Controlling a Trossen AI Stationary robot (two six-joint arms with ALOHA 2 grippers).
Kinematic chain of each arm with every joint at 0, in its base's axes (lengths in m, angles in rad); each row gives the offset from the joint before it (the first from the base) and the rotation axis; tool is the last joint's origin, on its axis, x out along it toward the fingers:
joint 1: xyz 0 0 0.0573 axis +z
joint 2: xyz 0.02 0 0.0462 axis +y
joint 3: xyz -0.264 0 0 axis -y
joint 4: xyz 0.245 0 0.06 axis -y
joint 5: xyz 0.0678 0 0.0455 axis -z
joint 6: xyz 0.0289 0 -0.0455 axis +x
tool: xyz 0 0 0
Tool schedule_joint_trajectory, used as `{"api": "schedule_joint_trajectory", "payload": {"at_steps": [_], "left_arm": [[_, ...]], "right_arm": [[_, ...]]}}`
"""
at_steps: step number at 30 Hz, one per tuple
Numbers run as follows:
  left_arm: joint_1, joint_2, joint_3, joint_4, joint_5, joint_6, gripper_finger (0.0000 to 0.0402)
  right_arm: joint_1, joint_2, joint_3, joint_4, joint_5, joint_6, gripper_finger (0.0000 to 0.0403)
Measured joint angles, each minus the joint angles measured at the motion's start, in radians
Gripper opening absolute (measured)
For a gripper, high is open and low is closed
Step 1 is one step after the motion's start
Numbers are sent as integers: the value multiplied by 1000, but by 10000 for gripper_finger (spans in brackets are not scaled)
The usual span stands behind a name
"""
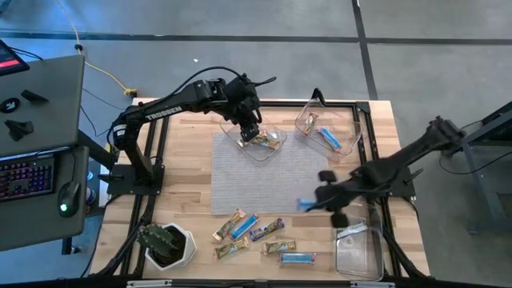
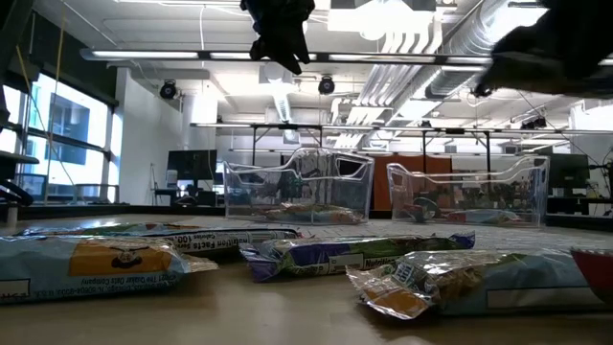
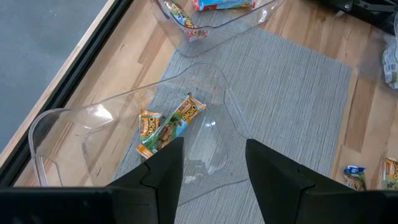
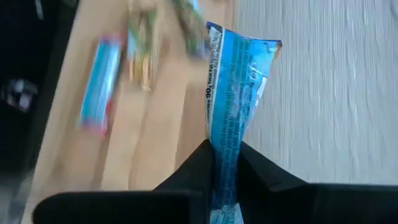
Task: Pick and place Granola Bars by type
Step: Put the blue granola bar into the bottom right transparent bin
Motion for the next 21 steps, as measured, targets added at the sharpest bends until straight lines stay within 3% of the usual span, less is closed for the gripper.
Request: {"api": "schedule_joint_trajectory", "payload": {"at_steps": [5, 12, 17, 21], "left_arm": [[0, 0, 0, 0, 0, 0, 168], [0, 0, 0, 1, 0, -20, 168], [0, 0, 0, 8, -1, -31, 168], [0, 0, 0, 31, -1, -40, 168]], "right_arm": [[120, -124, 0, -238, -23, 101, 20], [292, -174, -2, -404, -84, 461, 15], [400, -150, -57, -399, -155, 601, 33], [461, -118, -149, -269, -164, 631, 35]]}}
